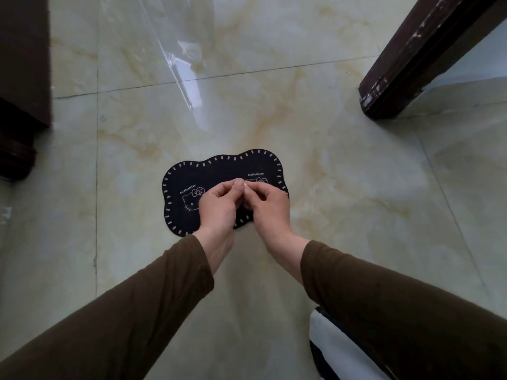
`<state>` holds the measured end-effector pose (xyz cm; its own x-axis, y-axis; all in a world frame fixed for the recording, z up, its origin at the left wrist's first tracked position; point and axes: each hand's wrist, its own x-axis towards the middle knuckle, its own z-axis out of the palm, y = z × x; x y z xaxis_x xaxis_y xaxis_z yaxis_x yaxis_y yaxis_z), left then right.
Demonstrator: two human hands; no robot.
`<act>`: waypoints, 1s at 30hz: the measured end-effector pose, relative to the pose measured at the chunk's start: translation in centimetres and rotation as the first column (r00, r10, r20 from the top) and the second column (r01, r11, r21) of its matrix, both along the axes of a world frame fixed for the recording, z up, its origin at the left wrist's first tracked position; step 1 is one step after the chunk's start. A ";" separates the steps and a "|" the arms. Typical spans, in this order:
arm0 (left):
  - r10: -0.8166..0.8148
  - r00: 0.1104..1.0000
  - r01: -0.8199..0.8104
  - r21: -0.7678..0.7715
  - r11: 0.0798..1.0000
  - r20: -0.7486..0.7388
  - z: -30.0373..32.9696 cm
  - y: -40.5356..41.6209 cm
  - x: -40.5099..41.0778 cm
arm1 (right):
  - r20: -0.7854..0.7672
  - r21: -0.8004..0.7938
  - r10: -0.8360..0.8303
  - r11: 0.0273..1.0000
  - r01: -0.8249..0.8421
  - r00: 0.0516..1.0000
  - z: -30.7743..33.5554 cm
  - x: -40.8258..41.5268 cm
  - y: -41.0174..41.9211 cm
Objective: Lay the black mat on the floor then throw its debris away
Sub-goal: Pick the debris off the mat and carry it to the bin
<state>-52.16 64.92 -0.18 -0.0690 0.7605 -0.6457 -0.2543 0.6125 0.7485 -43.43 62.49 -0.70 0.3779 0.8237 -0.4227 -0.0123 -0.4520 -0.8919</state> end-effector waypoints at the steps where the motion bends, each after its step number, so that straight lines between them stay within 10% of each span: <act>1: 0.005 1.000 -0.004 -0.007 1.000 0.019 0.8 -0.8 0.3 | -0.049 -0.007 -0.037 0.999 0.036 0.998 0.7 0.2 -0.8; 30: -0.408 0.911 0.411 -0.197 0.890 0.056 34.8 -20.5 12.2 | -0.353 -0.249 -0.714 0.695 0.675 0.605 34.9 9.1 -23.5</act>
<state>-40.00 44.41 34.65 0.2302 0.5737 -0.7860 0.0430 0.8009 0.5972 -34.35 38.97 34.22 0.6055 0.3396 -0.7197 -0.6898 -0.2270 -0.6875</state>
